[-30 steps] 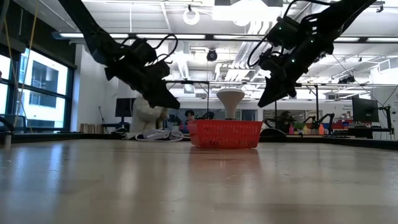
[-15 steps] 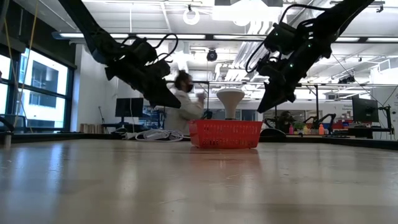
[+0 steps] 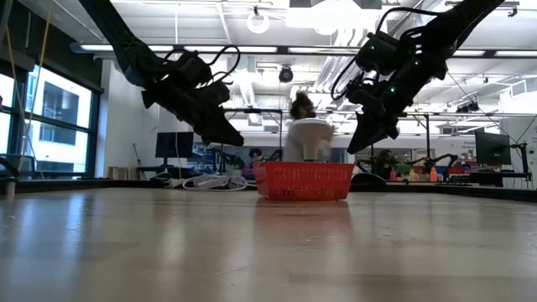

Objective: Pick & Place Dice
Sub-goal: Return to Home Position

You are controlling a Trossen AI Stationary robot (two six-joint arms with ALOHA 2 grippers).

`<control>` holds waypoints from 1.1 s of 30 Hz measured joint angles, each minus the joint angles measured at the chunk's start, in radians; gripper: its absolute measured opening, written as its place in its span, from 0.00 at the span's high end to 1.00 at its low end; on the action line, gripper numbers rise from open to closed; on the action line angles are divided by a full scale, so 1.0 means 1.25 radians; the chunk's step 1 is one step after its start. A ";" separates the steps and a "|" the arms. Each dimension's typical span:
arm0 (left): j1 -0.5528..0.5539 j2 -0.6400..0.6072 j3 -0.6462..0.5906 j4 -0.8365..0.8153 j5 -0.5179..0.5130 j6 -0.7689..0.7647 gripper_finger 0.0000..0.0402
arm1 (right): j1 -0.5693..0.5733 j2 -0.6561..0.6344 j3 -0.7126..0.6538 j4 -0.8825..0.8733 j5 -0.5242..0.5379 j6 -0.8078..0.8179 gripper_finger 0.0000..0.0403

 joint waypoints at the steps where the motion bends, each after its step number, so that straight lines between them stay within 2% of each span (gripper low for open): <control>1: 0.000 0.000 0.000 0.000 0.000 0.000 0.76 | 0.000 0.000 0.000 0.000 0.000 0.000 1.00; 10: 0.000 0.000 0.000 -0.015 -0.005 -0.011 0.76 | 0.000 0.000 0.000 -0.001 0.006 0.002 1.00; 12: 0.002 -0.001 0.000 -0.028 -0.017 -0.038 0.76 | 0.001 0.000 0.000 -0.002 0.035 0.034 1.00; 15: 0.016 -0.027 0.000 -0.096 -0.025 -0.075 0.76 | 0.017 -0.005 0.000 -0.042 0.104 0.069 1.00; 19: 0.030 -0.128 0.000 -0.294 -0.027 -0.082 0.76 | 0.072 -0.038 0.000 -0.129 0.169 0.095 0.99; 23: 0.024 -0.272 -0.001 -0.495 -0.029 -0.066 0.76 | 0.175 -0.081 -0.001 -0.141 0.185 0.144 0.99; 26: -0.009 -0.383 -0.016 -0.554 -0.032 -0.064 0.76 | 0.288 -0.117 -0.001 -0.134 0.270 0.160 0.99; 30: -0.075 -0.537 -0.082 -0.522 -0.126 -0.074 0.76 | 0.463 -0.178 -0.002 -0.135 0.443 0.168 0.99; 33: -0.129 -0.645 -0.164 -0.459 -0.199 -0.112 0.76 | 0.575 -0.228 -0.002 -0.136 0.498 0.181 0.99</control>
